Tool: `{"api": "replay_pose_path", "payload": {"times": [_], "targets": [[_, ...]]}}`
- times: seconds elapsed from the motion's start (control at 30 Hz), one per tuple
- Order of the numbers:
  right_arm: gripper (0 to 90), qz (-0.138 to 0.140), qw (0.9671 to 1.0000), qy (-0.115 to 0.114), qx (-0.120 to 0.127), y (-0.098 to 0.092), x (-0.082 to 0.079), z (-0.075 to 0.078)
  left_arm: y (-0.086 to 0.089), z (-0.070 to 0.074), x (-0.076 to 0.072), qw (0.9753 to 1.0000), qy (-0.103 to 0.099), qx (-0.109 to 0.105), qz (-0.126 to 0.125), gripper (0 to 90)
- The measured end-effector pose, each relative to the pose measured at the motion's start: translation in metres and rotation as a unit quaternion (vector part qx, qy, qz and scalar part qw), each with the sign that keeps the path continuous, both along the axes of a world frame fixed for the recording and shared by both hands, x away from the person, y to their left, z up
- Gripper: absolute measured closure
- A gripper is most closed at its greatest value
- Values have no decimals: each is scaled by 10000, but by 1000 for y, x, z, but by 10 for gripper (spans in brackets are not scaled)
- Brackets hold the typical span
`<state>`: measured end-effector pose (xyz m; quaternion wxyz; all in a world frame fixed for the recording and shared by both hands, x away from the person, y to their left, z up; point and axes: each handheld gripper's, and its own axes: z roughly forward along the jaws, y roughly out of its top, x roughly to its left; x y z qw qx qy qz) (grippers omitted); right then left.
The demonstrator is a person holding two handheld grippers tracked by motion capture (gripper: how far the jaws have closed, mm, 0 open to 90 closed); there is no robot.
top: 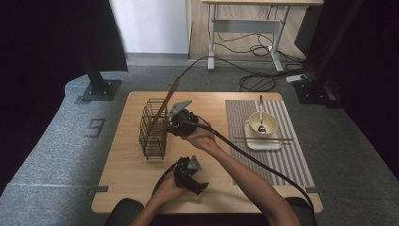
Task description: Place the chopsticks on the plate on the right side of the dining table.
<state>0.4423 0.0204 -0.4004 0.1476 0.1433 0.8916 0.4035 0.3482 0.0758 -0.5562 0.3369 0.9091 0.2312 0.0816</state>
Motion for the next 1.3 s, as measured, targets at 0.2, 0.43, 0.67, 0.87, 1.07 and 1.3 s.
{"api": "replay_pose_path", "payload": {"times": [0.2, 0.43, 0.67, 0.87, 1.07, 1.3], "targets": [[817, -9, 9998, -178, 28, 0, -3, 2, 0, 0, 0, 10000, 4, 0, -4, 0], [826, 29, 9999, 10, 113, -5, -3, 9, 0, 0, 0, 10000, 5, -2, -3, 0], [827, 129, 9993, 290, 202, -14, -3, 19, 0, 0, 0, 10000, 1, -29, 20, 0], [826, 290, 9986, 391, 229, -24, -7, 31, 0, 0, 0, 10000, 1, -19, 15, 0], [826, 337, 9980, 433, 297, -34, -10, 42, 0, 0, 0, 10000, 7, -20, 27, 0], [826, 306, 9973, 501, 437, -49, -11, 56, -1, 0, -1, 10000, -1, -28, 50, 0]]}}
